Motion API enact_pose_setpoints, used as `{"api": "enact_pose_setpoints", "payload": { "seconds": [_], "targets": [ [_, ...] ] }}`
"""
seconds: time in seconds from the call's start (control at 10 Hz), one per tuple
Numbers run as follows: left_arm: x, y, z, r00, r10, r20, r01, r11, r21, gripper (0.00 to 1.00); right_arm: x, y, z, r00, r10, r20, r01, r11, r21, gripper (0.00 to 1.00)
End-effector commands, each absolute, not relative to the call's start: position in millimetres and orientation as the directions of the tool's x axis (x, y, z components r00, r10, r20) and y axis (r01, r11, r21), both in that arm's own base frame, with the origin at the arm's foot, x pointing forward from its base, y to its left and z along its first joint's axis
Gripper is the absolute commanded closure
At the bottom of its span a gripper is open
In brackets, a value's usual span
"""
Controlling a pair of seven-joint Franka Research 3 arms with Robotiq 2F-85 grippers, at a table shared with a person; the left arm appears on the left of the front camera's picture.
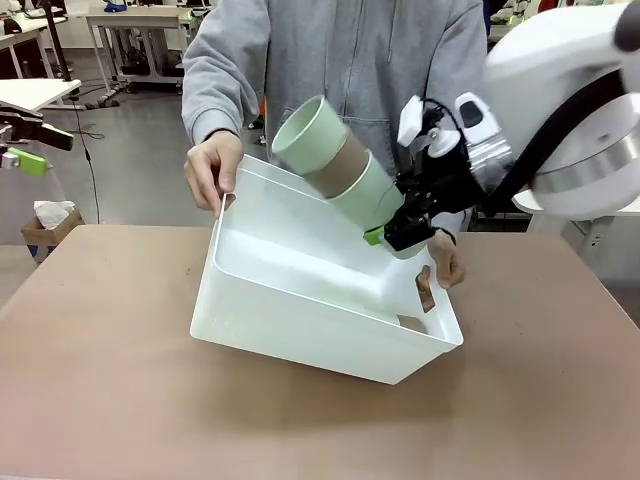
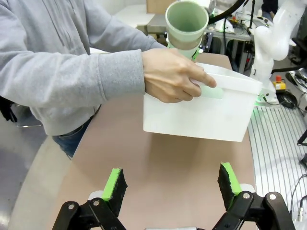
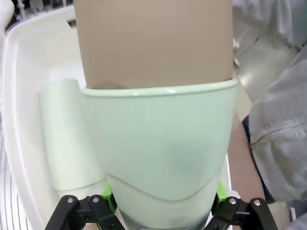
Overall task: Stack the cups and store them in the basket.
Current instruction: Place the stack of Reusable plastic cups into the Pantry Basket.
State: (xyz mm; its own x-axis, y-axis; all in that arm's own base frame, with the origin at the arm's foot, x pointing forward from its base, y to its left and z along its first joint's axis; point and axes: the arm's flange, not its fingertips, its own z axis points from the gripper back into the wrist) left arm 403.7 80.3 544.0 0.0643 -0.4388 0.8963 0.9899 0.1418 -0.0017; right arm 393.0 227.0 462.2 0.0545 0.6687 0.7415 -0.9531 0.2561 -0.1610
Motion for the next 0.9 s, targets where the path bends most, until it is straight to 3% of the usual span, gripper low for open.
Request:
{"api": "enact_pose_setpoints", "payload": {
  "seconds": [0.0, 0.8],
  "targets": [
    [402, 79, 547, 0.064, -0.431, 0.9, 0.99, 0.14, -0.004, 0.0, 405, 243, 463, 0.1, 0.734, 0.672, -0.94, 0.291, -0.177, 0.15],
    [402, 79, 547, 0.064, -0.431, 0.9, 0.99, 0.14, -0.004, 0.0, 398, 261, 419, 0.114, 0.832, 0.543, -0.935, 0.275, -0.225, 0.15]
  ]
}}
